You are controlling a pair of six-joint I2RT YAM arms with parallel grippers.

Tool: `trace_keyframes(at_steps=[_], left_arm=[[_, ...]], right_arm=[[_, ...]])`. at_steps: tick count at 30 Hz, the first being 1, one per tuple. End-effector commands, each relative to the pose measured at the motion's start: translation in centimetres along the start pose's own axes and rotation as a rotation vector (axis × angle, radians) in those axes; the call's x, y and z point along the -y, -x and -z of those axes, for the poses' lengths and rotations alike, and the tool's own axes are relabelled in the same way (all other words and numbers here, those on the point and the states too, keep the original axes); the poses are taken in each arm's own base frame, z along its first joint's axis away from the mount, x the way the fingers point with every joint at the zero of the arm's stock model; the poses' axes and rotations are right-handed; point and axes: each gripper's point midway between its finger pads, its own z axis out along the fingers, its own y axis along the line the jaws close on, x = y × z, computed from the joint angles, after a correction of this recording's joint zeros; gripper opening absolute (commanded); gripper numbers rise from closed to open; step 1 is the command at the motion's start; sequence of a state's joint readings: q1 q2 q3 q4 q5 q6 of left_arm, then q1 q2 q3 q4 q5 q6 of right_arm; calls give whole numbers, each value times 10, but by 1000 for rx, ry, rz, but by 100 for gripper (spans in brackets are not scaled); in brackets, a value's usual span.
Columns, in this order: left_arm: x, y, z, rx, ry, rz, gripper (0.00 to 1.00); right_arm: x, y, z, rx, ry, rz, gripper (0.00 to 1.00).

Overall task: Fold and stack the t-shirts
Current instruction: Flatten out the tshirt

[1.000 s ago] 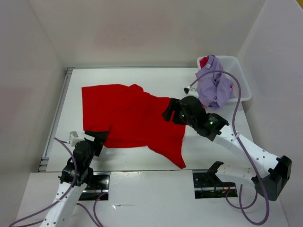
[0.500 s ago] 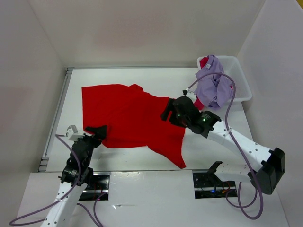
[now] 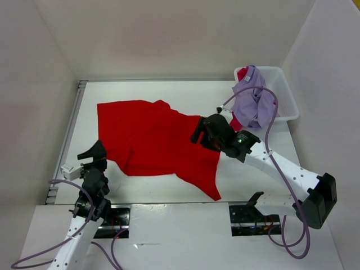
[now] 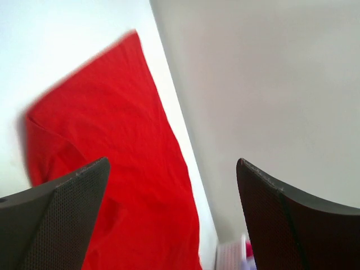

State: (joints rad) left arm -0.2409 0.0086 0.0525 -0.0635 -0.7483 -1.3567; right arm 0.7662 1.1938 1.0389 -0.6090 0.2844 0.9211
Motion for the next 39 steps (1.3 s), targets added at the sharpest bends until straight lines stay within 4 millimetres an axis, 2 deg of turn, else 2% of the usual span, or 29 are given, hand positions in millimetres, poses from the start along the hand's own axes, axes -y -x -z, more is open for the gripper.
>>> trace_keyframes(at_steps=[1, 2, 5, 8, 11, 12, 14, 15, 16, 18, 19, 21, 24, 25, 26, 28, 29, 30, 31, 32, 33, 34, 37, 38, 39], left_arm=[[11, 50, 6, 226, 1, 211, 99], [1, 52, 5, 257, 31, 294, 99], [-10, 65, 6, 348, 57, 223, 99], [-16, 65, 5, 360, 73, 140, 99], [-3, 57, 5, 285, 38, -114, 99], [8, 58, 6, 272, -6, -270, 99], [12, 61, 6, 284, -16, -321, 99], [26, 59, 8, 261, -75, -422, 99], [40, 63, 11, 262, -120, -480, 99], [75, 55, 19, 240, -317, -784, 99], [91, 50, 24, 254, -435, -967, 99], [115, 30, 39, 260, -677, -1397, 99], [133, 47, 44, 255, -644, -1453, 99], [154, 61, 42, 266, -609, -1508, 99], [164, 65, 38, 249, -572, -1525, 99], [179, 64, 23, 138, -491, -1610, 99], [197, 54, 8, -10, -442, -1699, 99], [203, 46, -1, -97, -424, -1729, 99], [195, 19, -20, -240, -399, -1782, 99], [199, 6, -13, -347, -448, -1754, 99], [187, -11, -12, -438, -478, -1757, 99], [171, -32, -7, -575, -528, -1743, 99], [115, -72, -5, -841, -506, -1732, 99], [101, -85, 2, -945, -500, -1694, 99], [94, -93, 2, -997, -489, -1675, 99]], right_arm=[[-8, 14, 9, 51, 2, -40, 83], [-8, 15, 11, 50, 0, -40, 83], [-12, 22, 15, 65, 6, -44, 83], [-11, 20, 12, 59, -3, -21, 83], [-8, 17, 6, 48, -19, 11, 84], [-7, 17, 6, 48, -20, 33, 84], [-7, 17, 4, 49, -19, 60, 84], [-6, 22, 2, 61, -18, 73, 84], [-4, 18, 1, 47, -19, 88, 84], [-1, 23, 1, 48, -8, 88, 85], [0, 20, -1, 39, -2, 109, 85], [4, 28, 4, 44, 27, 96, 85], [11, 33, 9, 56, 41, 113, 85], [17, 34, 7, 56, 25, 123, 85], [16, 36, 11, 65, 35, 120, 85], [22, 37, 11, 75, 21, 125, 85], [22, 38, 11, 75, 21, 135, 85], [23, 38, 11, 76, 20, 144, 85], [24, 39, 10, 83, 13, 144, 85], [24, 39, 10, 83, 13, 144, 85], [28, 35, 8, 75, 4, 147, 85], [33, 33, 8, 77, -9, 148, 85], [41, 33, 13, 110, 1, 102, 85], [40, 33, 16, 122, 14, 85, 85], [44, 31, 21, 132, 27, 57, 85]])
